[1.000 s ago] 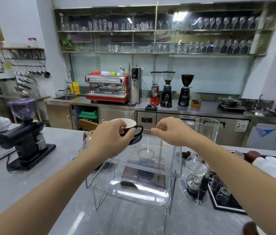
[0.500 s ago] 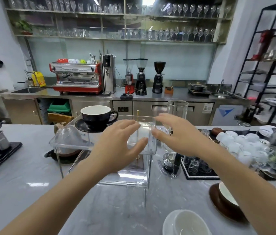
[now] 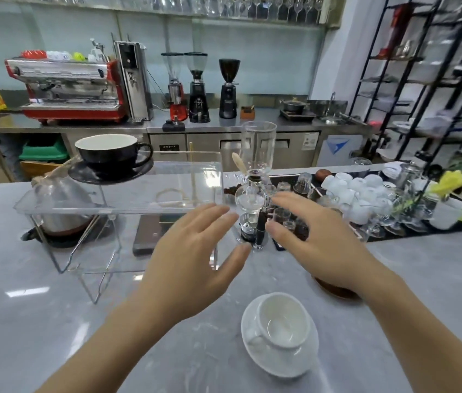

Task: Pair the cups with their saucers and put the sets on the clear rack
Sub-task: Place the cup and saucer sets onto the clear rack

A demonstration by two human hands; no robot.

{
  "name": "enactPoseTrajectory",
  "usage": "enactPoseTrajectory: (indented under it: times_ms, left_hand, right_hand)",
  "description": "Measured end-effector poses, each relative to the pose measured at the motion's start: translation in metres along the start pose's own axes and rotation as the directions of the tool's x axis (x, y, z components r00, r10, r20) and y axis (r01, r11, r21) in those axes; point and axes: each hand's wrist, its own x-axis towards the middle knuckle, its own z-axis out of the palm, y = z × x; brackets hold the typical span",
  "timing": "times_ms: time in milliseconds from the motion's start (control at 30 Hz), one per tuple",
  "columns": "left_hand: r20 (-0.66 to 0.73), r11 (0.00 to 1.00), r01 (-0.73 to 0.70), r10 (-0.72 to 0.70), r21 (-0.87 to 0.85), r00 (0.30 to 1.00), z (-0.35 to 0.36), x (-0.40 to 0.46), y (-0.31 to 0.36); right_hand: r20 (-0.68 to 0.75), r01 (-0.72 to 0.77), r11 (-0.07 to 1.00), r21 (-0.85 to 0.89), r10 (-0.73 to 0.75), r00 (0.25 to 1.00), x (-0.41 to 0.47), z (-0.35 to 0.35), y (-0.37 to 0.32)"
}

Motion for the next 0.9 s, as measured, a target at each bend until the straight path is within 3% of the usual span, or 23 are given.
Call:
enactPoseTrajectory:
  times_ms: [133, 267, 600, 900]
  left_hand:
    - [0.041, 0.993, 0.016, -0.011, -0.113, 0.999, 0.032, -0.021, 0.011]
    - [0.155, 0.973, 0.126, -0.097, -0.193, 0.983, 0.068, -0.043, 0.012]
    - [0.384, 0.909, 0.352, -0.25, -0.223, 0.889, 0.138, -0.081, 0.004]
    - [0.365, 0.772, 0.557, -0.445, -0.307, 0.818, 0.17, -0.089, -0.004]
  right_hand:
    - [0.036, -0.111, 0.992, 0.057, 0.109, 0.993, -0.031, 0.018, 0.022]
    - [0.084, -0.256, 0.962, 0.1, 0.248, 0.965, -0.061, 0.038, 0.047]
    - [0.165, -0.521, 0.844, 0.127, 0.5, 0.85, -0.118, 0.08, 0.093]
    - [0.214, -0.676, 0.712, 0.191, 0.642, 0.736, -0.134, 0.11, 0.122]
